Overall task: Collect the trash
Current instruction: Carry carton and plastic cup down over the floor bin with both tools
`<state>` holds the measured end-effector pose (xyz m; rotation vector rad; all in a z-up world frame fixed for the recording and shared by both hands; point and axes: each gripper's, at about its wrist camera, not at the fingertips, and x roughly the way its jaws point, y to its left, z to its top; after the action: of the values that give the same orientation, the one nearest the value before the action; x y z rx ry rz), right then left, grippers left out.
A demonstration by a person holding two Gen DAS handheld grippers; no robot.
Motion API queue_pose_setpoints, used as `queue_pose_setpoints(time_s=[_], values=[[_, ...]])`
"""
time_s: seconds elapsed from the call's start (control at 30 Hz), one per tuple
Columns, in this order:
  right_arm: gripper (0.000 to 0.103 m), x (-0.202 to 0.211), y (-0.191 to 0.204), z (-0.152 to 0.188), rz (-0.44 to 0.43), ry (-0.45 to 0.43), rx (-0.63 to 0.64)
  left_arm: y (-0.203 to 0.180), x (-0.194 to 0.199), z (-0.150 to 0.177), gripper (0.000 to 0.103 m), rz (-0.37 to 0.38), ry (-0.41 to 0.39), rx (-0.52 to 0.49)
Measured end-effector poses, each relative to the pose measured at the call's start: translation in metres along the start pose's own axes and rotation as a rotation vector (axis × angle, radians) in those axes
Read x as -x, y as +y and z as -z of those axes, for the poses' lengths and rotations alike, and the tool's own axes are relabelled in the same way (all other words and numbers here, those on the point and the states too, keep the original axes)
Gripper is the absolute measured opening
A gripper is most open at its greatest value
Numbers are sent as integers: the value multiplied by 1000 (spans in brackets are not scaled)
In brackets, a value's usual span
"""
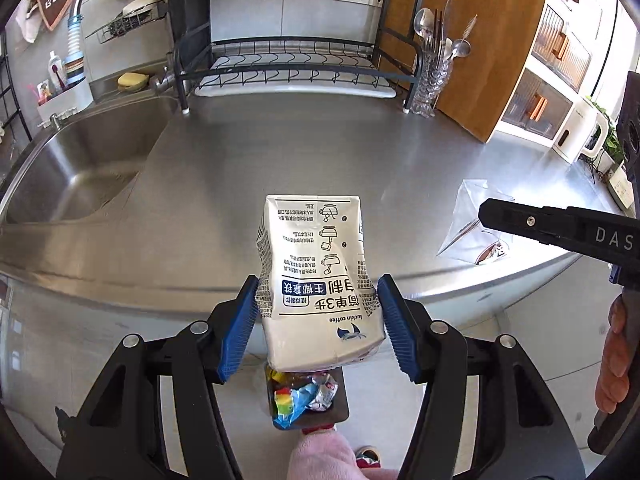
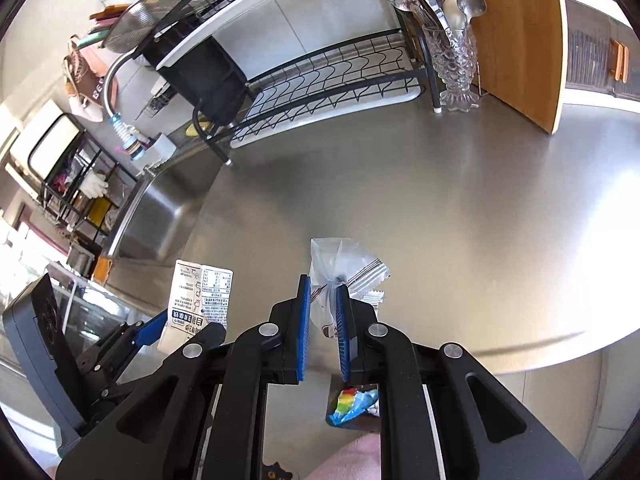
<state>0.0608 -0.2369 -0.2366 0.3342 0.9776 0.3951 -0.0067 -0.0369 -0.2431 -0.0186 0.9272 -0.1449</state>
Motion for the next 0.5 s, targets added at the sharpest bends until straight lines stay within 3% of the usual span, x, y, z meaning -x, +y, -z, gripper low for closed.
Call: queue_pose_setpoints(time_s=[0.23, 0.5], values=[[13, 3, 8, 72, -12, 59, 7, 15, 0, 61, 57, -21, 62, 39], [13, -44, 10, 139, 1, 200, 6, 43, -36, 127, 57, -29, 168, 90]])
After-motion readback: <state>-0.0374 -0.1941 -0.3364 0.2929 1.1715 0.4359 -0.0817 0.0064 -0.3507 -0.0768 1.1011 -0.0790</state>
